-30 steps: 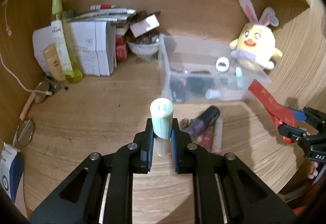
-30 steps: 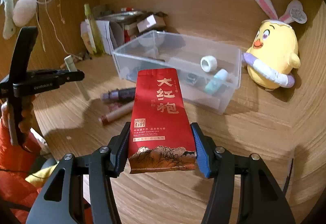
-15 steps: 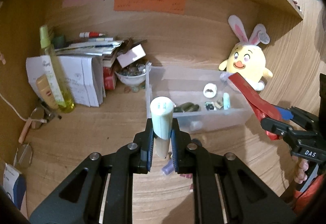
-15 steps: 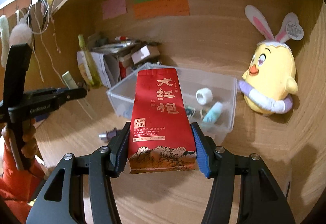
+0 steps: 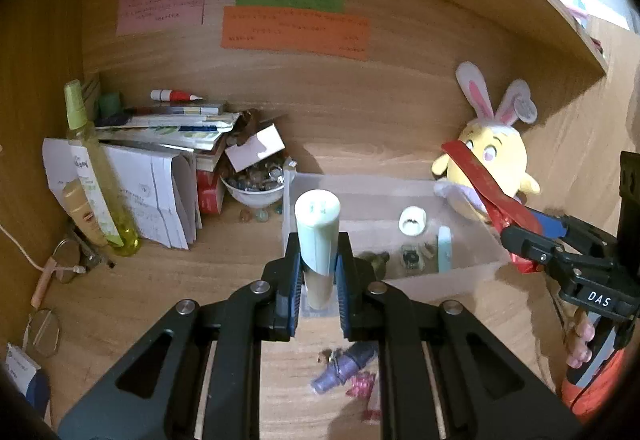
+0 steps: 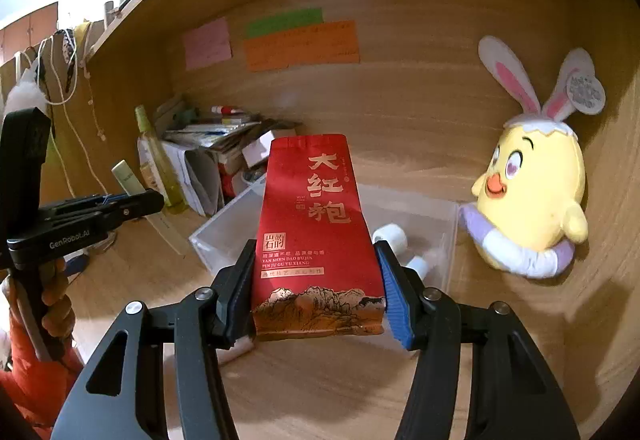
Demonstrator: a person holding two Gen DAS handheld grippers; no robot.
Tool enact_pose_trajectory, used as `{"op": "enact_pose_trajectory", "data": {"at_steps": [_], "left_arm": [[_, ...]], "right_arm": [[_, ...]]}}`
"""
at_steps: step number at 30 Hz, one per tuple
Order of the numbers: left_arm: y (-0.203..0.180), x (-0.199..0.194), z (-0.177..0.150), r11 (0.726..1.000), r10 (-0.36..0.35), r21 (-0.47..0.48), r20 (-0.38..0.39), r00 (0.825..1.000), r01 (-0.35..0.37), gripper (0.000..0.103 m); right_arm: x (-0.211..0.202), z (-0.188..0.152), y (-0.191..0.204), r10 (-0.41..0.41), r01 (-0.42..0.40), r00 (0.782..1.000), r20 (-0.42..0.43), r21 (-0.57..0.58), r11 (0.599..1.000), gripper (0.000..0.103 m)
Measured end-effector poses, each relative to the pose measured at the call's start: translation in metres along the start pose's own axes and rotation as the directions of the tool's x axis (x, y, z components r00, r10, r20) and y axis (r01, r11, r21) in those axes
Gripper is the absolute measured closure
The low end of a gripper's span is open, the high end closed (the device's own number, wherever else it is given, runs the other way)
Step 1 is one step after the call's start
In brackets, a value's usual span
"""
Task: Organize objects
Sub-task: 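Carry the white tube and red packet into the clear box and open both tools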
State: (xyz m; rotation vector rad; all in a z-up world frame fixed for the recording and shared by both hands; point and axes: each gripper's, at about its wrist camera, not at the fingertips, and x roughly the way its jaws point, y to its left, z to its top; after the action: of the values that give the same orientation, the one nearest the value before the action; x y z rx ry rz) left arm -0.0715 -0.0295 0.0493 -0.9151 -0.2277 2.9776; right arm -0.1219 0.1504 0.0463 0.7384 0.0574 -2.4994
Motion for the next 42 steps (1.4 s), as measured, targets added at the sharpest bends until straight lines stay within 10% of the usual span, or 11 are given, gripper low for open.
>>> {"op": "enact_pose_trajectory", "data": {"at_steps": [42], "left_arm": [[-0.013, 0.095, 0.004, 0.999, -0.051, -0.009, -0.168, 0.985, 0.051, 0.086]], "right_arm": [[0.110, -0.011, -0.016, -0.036, 0.025, 0.970, -0.240, -0.051, 0.998, 0.050]]}}
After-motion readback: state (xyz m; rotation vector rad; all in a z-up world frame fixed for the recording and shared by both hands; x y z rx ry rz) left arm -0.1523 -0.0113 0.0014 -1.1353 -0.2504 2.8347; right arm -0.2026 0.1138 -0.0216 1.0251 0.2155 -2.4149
